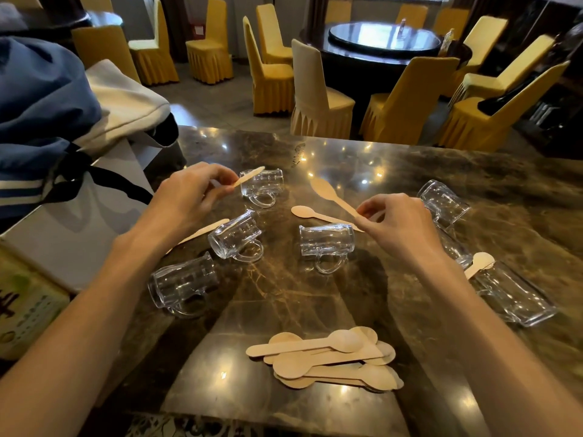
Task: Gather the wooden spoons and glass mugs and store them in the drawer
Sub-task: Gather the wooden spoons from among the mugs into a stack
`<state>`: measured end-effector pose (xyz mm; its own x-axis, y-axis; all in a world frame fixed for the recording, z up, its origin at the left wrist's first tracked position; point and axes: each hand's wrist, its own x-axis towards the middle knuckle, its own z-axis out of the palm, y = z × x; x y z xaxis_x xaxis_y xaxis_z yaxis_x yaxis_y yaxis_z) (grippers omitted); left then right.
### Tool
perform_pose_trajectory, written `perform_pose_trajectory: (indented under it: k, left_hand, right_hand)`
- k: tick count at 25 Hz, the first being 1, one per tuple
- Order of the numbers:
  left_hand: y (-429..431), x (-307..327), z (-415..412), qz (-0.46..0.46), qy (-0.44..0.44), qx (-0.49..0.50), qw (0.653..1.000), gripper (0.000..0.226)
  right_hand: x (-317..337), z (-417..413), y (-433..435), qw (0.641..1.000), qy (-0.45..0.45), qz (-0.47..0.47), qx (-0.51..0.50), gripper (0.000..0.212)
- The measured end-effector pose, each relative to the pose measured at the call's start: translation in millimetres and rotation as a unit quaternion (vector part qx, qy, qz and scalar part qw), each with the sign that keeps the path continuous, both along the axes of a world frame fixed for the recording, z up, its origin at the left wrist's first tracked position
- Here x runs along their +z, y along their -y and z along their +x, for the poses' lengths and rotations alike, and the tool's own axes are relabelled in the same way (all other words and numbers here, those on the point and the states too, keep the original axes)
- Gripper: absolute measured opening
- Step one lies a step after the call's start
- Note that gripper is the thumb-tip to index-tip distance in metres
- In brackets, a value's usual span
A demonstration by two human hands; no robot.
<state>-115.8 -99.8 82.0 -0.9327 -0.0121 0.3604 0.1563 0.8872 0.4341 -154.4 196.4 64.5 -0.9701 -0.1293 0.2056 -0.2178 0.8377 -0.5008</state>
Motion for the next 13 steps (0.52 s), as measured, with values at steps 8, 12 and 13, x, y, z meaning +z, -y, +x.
perform_pose_trajectory:
  k: [8,12,13]
  left_hand:
    - [-51,20,47,-0.012,0.031,-0.160,0.987,0.025]
    - [-68,4,71,-0.030,0.078,-0.197,0.977,0.032]
    - [-71,-1,76,-0.034,0.085,-0.205,0.974,0.035]
  right_hand:
    - [-12,84,-5,0.979,0.057,0.037,0.191,0.015]
    - [-34,111,-7,0.971,0.078,0.064,0.219,0.016]
    - [-38,116,-7,0.969,0.079,0.067,0.224,0.017]
